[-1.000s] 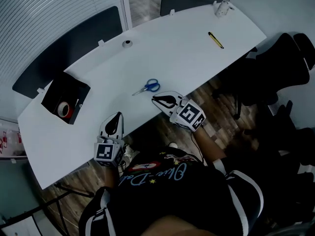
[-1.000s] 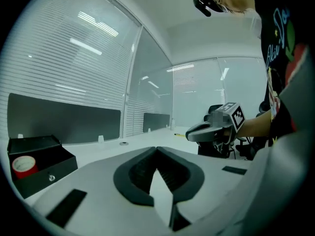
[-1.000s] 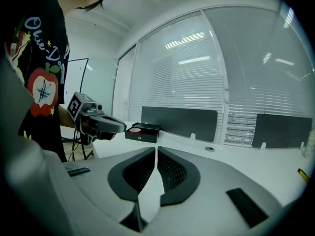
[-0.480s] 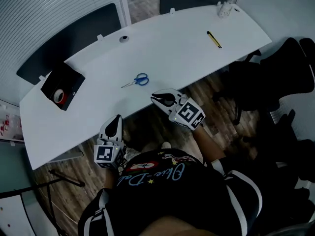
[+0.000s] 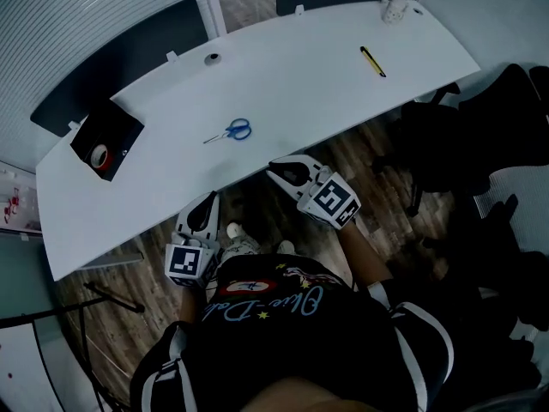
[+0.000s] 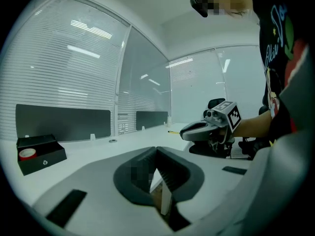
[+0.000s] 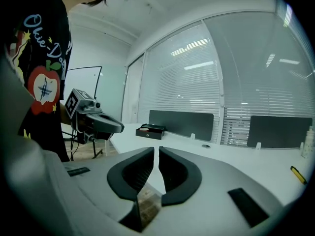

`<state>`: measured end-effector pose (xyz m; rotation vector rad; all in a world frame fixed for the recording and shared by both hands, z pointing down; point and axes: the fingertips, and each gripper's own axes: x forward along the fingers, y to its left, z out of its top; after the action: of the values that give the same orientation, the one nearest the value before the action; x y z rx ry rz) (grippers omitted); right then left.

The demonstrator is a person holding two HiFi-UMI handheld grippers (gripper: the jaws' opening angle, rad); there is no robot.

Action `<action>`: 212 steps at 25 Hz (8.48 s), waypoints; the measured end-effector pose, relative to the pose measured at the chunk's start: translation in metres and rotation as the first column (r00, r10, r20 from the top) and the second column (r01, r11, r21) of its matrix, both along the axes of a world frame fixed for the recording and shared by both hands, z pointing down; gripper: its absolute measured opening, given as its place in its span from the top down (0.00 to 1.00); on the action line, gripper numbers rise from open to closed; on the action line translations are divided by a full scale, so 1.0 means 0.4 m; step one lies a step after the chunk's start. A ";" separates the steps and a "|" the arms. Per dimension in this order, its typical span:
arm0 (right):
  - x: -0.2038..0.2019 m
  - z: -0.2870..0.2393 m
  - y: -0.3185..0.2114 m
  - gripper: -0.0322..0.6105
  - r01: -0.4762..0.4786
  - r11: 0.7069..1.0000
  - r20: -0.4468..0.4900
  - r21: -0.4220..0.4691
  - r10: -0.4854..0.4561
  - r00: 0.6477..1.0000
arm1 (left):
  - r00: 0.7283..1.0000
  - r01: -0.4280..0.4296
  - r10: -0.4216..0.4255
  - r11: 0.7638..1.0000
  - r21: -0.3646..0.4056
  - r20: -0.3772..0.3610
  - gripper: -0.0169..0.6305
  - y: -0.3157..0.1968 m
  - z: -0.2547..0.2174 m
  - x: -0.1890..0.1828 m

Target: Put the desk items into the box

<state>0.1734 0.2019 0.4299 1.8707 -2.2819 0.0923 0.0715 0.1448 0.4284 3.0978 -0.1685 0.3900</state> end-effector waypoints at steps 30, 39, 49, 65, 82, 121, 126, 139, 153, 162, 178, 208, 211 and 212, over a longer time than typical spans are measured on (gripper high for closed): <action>0.144 0.053 -0.231 0.84 0.170 0.974 -0.117 -0.152 -0.189 0.975 | 0.996 0.086 -0.086 0.996 -0.013 0.012 0.98 -0.209 0.006 0.167; 0.161 0.115 -0.314 0.84 0.228 0.943 -0.185 -0.242 -0.275 0.943 | 0.990 0.142 -0.142 0.989 -0.038 0.002 0.98 -0.281 0.030 0.180; 0.177 0.185 -0.364 0.83 0.271 0.895 -0.201 -0.355 -0.356 0.912 | 0.987 0.153 -0.156 0.986 -0.072 -0.039 0.98 -0.349 0.044 0.212; 0.174 0.332 -0.400 0.79 0.415 0.750 -0.140 -0.514 -0.551 0.822 | 0.954 0.298 -0.300 0.951 -0.086 -0.014 0.98 -0.369 0.046 0.214; 0.177 0.406 -0.427 0.75 0.463 0.671 -0.044 -0.580 -0.593 0.804 | 0.873 0.484 -0.487 0.872 -0.072 -0.036 0.98 -0.375 0.046 0.103; 0.264 0.260 -0.477 0.81 0.518 0.761 0.141 -0.391 -0.507 0.850 | 0.792 0.609 -0.610 0.792 -0.038 -0.025 0.98 -0.314 0.000 0.138; 0.277 0.229 -0.491 0.81 0.542 0.761 0.139 -0.356 -0.530 0.836 | 0.784 0.621 -0.621 0.784 -0.020 -0.002 0.98 -0.305 0.005 0.158; 0.321 0.182 -0.484 0.81 0.614 0.739 0.128 -0.277 -0.604 0.786 | 0.734 0.679 -0.679 0.734 -0.003 -0.015 0.98 -0.256 -0.006 0.218; 0.355 0.141 -0.470 0.81 0.652 0.724 0.143 -0.226 -0.637 0.757 | 0.653 0.757 -0.757 0.654 -0.020 -0.027 0.98 -0.209 0.006 0.218; 0.267 0.108 -0.524 0.81 0.671 0.719 0.171 -0.181 -0.649 0.741 | 0.587 0.809 -0.809 0.587 -0.020 -0.020 0.98 -0.215 0.009 0.099; 0.032 0.066 -0.611 0.81 0.693 0.706 0.191 -0.146 -0.667 0.720 | 0.536 0.843 -0.843 0.537 -0.024 -0.043 0.98 -0.264 -0.004 -0.139; -0.403 0.036 -0.757 0.81 0.695 0.707 0.186 -0.130 -0.671 0.718 | 0.464 0.884 -0.885 0.465 -0.048 -0.035 0.98 -0.316 0.045 -0.615; -0.409 0.034 -0.762 0.81 0.672 0.728 0.179 -0.136 -0.649 0.739 | 0.490 0.870 -0.871 0.491 -0.046 -0.040 0.98 -0.331 0.040 -0.631; -0.408 0.033 -0.763 0.81 0.664 0.735 0.178 -0.138 -0.641 0.747 | 0.497 0.866 -0.867 0.499 -0.048 -0.041 0.98 -0.336 0.039 -0.634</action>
<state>0.0102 -0.1034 0.4430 0.8955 -2.7532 0.3156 -0.1821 0.0102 0.4441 2.4927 -1.6178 0.2251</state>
